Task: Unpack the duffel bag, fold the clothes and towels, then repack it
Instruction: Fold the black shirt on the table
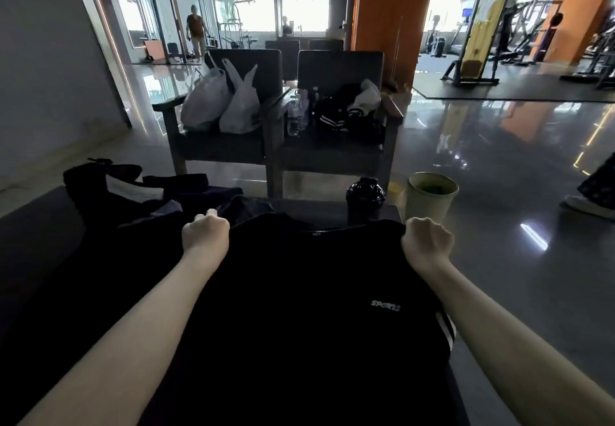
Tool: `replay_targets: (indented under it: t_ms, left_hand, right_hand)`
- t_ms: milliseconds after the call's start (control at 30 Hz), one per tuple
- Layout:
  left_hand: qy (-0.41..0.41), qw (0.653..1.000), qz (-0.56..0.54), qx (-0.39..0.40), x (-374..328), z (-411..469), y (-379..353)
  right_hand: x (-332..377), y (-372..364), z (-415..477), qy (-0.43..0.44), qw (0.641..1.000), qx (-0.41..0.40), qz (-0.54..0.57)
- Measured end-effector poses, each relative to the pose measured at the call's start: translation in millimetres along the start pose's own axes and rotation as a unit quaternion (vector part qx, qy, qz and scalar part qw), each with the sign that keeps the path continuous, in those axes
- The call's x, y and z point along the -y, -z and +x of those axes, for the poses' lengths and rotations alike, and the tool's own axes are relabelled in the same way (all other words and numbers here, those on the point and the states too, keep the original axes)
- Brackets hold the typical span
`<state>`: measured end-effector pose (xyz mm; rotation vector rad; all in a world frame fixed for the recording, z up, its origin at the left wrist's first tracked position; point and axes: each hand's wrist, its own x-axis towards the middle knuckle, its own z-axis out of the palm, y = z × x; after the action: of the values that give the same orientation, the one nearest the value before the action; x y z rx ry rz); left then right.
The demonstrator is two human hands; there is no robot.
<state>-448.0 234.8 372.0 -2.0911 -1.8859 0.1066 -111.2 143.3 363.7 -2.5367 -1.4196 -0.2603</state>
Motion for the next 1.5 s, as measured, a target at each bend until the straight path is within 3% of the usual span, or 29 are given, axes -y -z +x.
replay_targets:
  t_ms: [300,400,467,600,700,767,967,1067,1167,1333,1500]
  left_hand:
    - [0.085,0.985,-0.148,-0.02,-31.0,80.1,-35.0]
    - [0.095,0.969,-0.226,0.019,-42.6,85.5,-59.2]
    - [0.068,0.964,-0.254,0.036,-49.9,78.0,-79.1]
    - [-0.062,0.96,-0.274,0.005,-64.8,45.3,-108.9]
    - [-0.123,0.959,-0.211,0.143,-67.8,18.8,-120.9]
    - [-0.138,0.958,-0.158,0.194,-64.9,5.0,-124.8]
    - [-0.134,0.971,-0.157,0.121,-62.3,-48.5,-100.8]
    - [-0.147,0.96,-0.187,0.145,-53.4,-87.5,-98.0]
    - [-0.137,0.949,-0.205,0.194,-38.0,-126.8,-99.6]
    - [-0.078,0.957,-0.216,0.175,-19.8,-189.3,-101.2]
    - [0.034,0.951,-0.263,0.16,-10.6,-234.8,-100.1]
  right_hand:
    - [10.1,-53.6,56.7,-0.054,0.98,-0.051,0.186]
    - [9.0,-80.2,55.5,-0.035,0.97,0.015,0.24]
    - [8.8,-96.7,46.7,-0.018,0.967,0.057,0.247]
    - [9.7,-111.4,21.1,0.034,0.988,0.016,0.15]
    - [13.8,-109.8,0.4,0.051,0.987,0.047,0.144]
    - [15.1,-106.5,-13.5,0.057,0.986,0.09,0.128]
    - [7.3,-87.6,-73.4,0.044,0.981,0.041,0.185]
    - [0.0,-80.0,-121.4,0.049,0.977,0.073,0.192]
    - [-7.0,-68.6,-162.3,0.034,0.971,0.15,0.185]
    - [-18.8,-50.8,-215.6,0.027,0.945,0.264,0.192]
    - [-28.8,-46.5,-245.7,0.021,0.949,0.258,0.179]
